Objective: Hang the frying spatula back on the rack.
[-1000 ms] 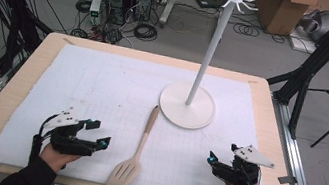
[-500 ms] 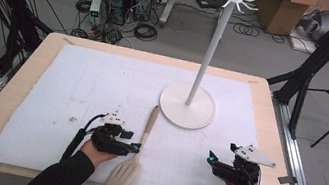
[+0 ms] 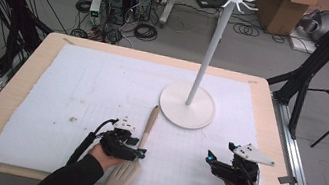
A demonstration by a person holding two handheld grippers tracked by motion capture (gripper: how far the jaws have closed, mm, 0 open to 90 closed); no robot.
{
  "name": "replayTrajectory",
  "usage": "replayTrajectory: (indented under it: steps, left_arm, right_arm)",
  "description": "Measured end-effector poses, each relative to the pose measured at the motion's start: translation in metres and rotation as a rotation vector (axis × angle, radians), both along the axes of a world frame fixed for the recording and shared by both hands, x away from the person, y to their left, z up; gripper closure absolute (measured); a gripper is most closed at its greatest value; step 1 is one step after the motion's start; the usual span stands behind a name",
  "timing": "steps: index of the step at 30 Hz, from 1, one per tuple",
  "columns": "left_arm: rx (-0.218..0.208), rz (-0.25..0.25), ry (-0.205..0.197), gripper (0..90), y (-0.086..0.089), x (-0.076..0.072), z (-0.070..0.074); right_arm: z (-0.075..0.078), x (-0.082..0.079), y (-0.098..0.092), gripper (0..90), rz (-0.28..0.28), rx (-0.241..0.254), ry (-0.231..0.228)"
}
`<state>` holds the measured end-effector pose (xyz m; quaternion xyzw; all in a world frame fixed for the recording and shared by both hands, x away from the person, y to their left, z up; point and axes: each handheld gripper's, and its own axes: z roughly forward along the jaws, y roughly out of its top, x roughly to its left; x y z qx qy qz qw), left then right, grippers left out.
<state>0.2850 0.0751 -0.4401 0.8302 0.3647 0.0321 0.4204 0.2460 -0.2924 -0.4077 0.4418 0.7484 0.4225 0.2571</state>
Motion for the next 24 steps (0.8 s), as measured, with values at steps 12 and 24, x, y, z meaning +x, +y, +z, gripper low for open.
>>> replayTrajectory:
  steps: [12, 24]
  left_arm:
    - [0.106, 0.033, -0.052, 64.3, -0.01, -0.008, 0.004]
    - [0.11, 0.073, 0.085, 71.1, -0.002, -0.006, 0.011]
  right_arm:
    - [0.0, 0.001, 0.002, 19.8, 0.011, 0.006, 0.004]
    - [0.0, -0.001, -0.002, 19.9, 0.002, 0.019, 0.003]
